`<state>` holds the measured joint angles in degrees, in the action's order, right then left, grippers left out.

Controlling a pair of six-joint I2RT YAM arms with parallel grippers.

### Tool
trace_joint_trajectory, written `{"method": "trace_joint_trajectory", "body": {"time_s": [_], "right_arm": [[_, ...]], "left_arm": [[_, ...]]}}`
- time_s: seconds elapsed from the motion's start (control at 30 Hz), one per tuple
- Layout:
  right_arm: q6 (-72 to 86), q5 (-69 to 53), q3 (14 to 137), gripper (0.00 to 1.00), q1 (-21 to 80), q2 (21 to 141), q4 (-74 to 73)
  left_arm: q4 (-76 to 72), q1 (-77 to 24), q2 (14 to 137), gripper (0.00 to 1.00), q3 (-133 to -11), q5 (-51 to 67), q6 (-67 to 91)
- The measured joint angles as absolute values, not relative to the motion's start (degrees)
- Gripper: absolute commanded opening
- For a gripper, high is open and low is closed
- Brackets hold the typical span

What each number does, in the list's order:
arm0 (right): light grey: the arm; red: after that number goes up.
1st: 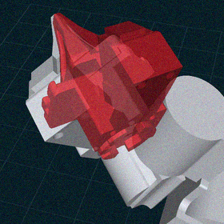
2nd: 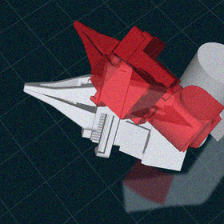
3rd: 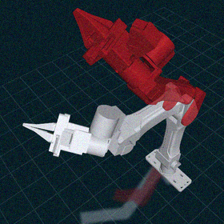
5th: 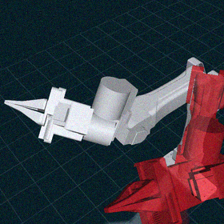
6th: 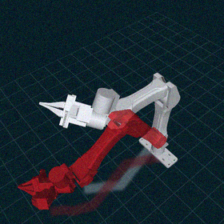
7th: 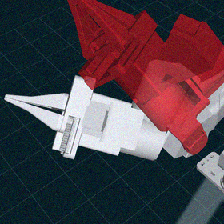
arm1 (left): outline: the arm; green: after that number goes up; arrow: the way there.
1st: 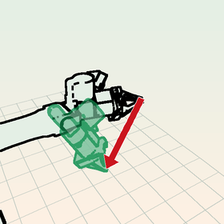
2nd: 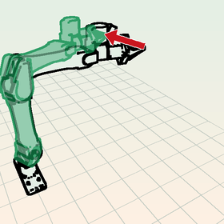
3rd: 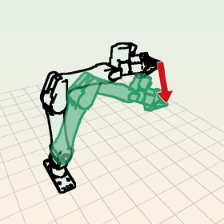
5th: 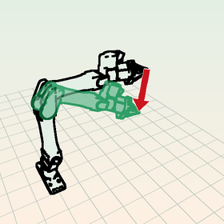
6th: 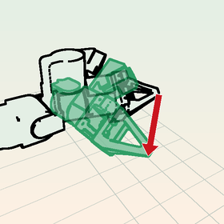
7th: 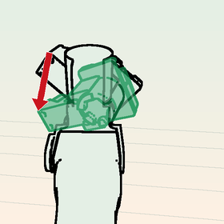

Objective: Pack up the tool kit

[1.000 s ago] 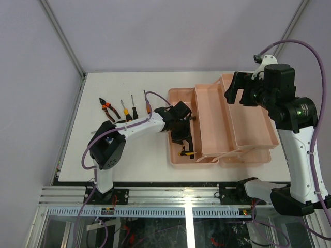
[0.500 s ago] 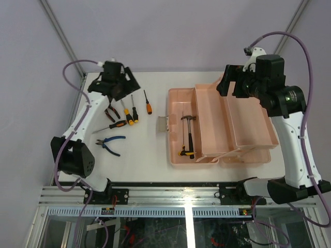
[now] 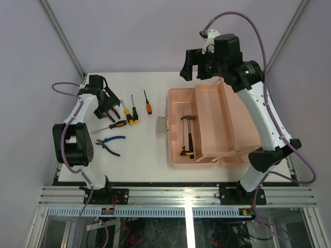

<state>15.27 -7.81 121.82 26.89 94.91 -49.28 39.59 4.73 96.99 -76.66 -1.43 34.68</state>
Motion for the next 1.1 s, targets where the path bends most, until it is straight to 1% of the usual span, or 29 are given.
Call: {"method": "trace_joint_trajectory", "body": {"time_s": [0.13,0.33,0.6,0.7,0.77,0.9,1.0,1.07,1.1], "right_arm": [[14.94,-8.23,129.12,0.95,30.63,102.02,-48.03],[14.96,-8.60,130.43,0.95,35.05,107.79,-47.51],[14.98,-8.60,128.88,0.95,36.10,108.07,-46.94],[14.98,-8.49,128.42,0.95,36.10,108.03,-46.85],[14.98,-8.43,128.01,0.95,36.10,107.83,-46.85],[14.98,-8.05,127.31,0.95,36.10,107.35,-46.87],[14.98,-7.99,127.20,0.95,36.12,106.98,-46.87],[14.98,-7.99,127.20,0.95,36.10,106.78,-46.87],[14.98,-7.99,127.20,0.95,36.12,106.76,-46.87]], "left_arm": [[39.40,5.93,100.66,0.81,-79.00,-2.68,34.65],[39.42,8.03,106.74,0.79,-80.05,-4.51,34.04],[39.11,8.71,112.95,0.74,-82.89,-5.82,33.10],[38.87,8.73,114.41,0.68,-83.66,-6.09,32.71],[38.72,8.78,115.20,0.66,-83.77,-6.44,32.51],[38.70,8.97,116.29,0.57,-83.77,-6.76,32.27],[38.65,9.37,116.71,0.45,-83.77,-6.92,32.16],[38.59,9.56,117.03,0.36,-83.77,-6.92,32.03],[38.52,9.63,117.23,0.29,-83.77,-6.83,32.05]]}}
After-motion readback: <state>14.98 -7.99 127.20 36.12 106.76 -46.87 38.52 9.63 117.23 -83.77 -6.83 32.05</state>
